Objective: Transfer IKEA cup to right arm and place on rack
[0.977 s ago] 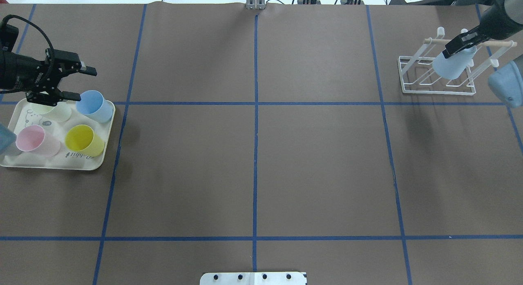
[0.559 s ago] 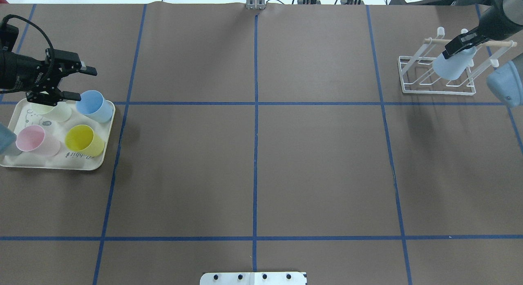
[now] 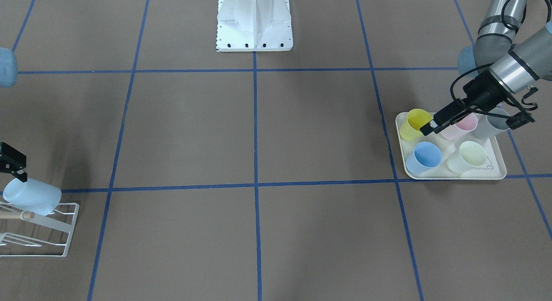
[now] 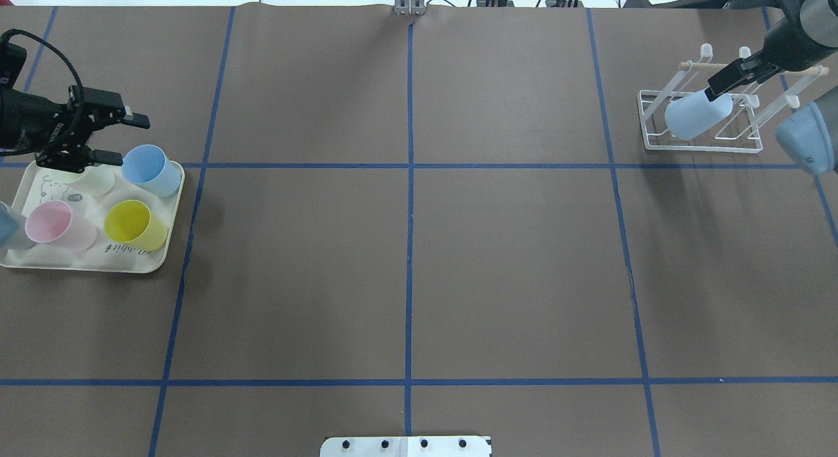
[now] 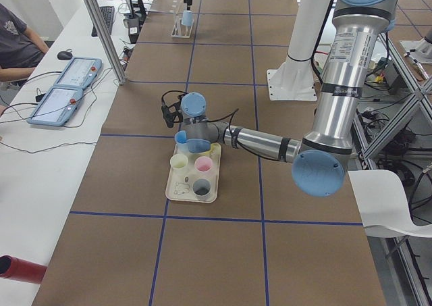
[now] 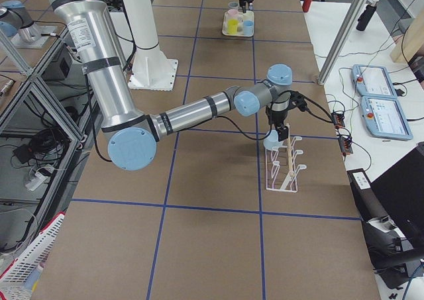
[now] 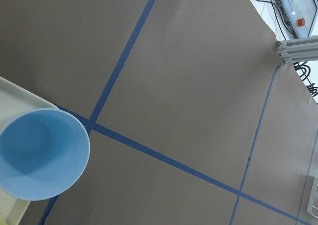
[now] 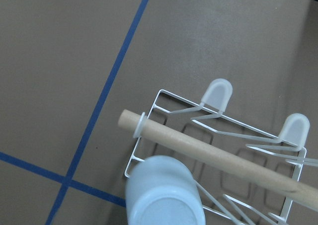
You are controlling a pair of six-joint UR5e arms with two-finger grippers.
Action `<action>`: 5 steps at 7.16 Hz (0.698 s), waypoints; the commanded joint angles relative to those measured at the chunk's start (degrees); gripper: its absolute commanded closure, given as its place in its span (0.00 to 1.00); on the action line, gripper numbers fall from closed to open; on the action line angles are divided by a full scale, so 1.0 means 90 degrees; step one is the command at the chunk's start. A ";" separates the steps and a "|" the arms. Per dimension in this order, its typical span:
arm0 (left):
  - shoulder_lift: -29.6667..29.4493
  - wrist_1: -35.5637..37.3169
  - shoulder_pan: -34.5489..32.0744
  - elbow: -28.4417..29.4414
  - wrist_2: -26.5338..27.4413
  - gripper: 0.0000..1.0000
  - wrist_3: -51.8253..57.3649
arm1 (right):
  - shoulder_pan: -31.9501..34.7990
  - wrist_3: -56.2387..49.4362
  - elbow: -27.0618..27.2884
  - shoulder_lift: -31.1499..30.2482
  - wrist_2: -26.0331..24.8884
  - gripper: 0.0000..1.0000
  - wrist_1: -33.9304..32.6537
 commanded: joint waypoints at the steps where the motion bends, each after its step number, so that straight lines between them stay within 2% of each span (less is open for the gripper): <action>1: 0.0479 0.0226 -0.0091 0.0024 -0.0003 0.00 0.1105 | -0.0001 0.0016 0.0102 -0.0002 0.0031 0.01 0.0000; 3: 0.1171 0.0237 -0.0257 0.0014 0.0006 0.00 0.2208 | 0.0008 0.0142 0.0278 -0.0011 0.0051 0.01 0.0000; 5: 0.1438 0.0527 -0.0549 0.0014 0.0006 0.00 0.2883 | -0.0001 0.0396 0.0571 -0.0089 0.0051 0.01 -0.0010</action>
